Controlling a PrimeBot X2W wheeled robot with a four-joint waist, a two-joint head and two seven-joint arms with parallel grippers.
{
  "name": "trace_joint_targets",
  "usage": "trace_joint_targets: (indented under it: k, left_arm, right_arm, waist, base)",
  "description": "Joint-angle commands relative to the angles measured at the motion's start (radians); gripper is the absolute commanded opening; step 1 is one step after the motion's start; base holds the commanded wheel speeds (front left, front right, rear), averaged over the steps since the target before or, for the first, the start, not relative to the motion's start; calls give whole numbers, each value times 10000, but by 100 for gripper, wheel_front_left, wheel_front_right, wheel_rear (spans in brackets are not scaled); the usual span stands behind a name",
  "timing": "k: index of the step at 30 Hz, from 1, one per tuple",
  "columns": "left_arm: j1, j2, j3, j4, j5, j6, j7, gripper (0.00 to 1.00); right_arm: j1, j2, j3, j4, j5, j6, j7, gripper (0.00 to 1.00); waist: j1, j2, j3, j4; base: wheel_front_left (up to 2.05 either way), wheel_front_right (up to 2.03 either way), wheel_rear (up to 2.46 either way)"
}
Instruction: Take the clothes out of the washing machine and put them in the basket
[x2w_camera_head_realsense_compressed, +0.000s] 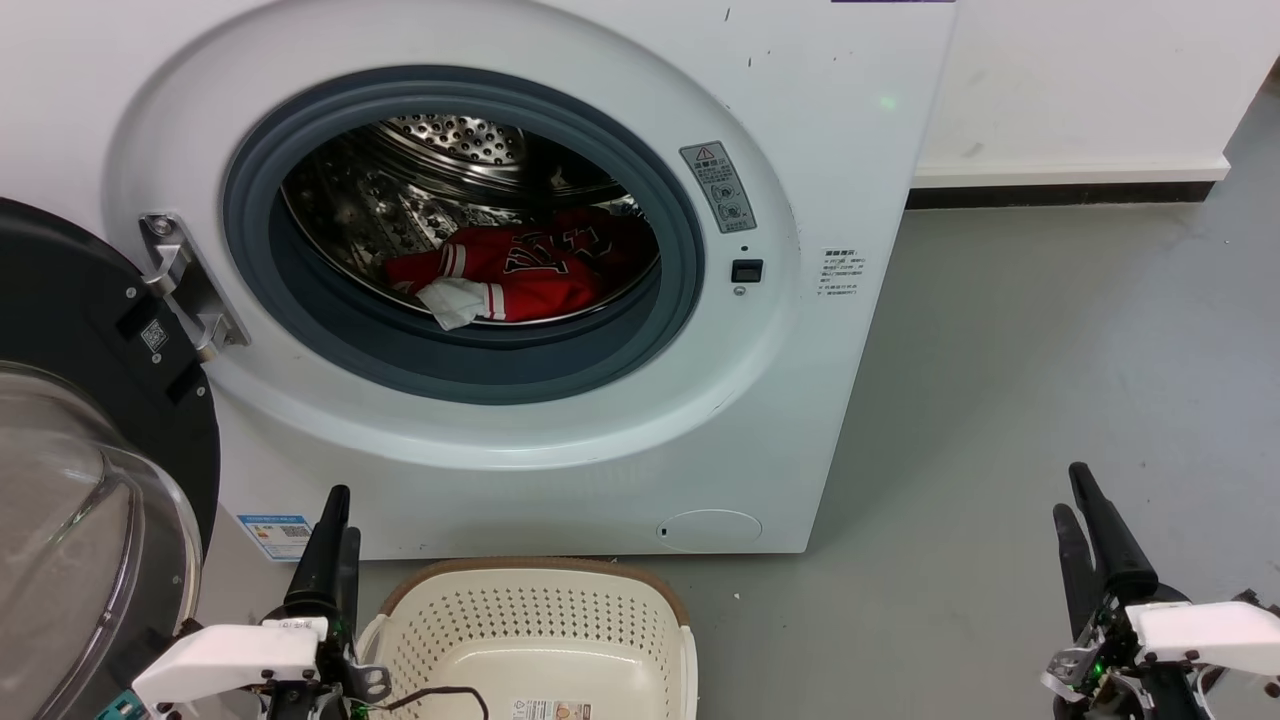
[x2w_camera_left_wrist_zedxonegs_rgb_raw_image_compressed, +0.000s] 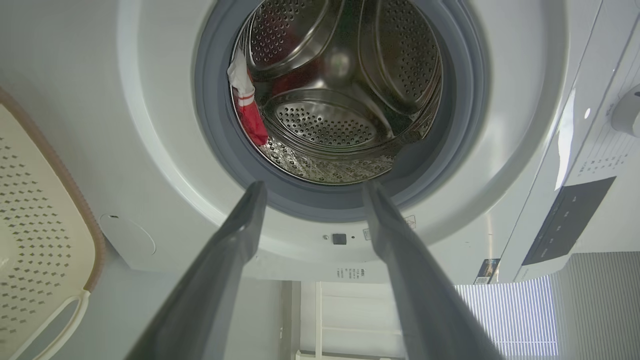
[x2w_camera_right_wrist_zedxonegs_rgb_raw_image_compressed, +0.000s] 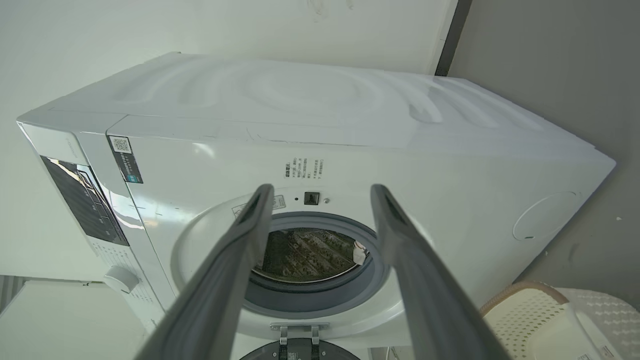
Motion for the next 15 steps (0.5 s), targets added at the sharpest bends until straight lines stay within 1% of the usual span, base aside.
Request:
trace_joint_targets:
  k: [1,12,13,15]
  left_arm:
    - [-88,23,61,-340,478,43,-142,100]
    - [89,27,-110,-1016,2623,493,-627,100]
    - [89,27,-110,-1016,2623,493,-627,100]
    - [131,28,-173,-1113,3025,597,-709,100]
  right_arm:
    - [-88,-10,15,-370,-535,0,-144,100]
    - [104,-9,293,-1191,-3252,0,-632,100]
    - [104,-9,293,-1191,-3252,0,-632,100]
    - [144,-8,367,-1326,-3744,0,-714,100]
  waist:
    - [0,-1,6,2]
    - [0,-1,39,22]
    - [0,-1,39,22]
    - [0,-1,42,25]
  base:
    - [0,0,0]
    - [0,0,0]
    - [0,0,0]
    - [0,0,0]
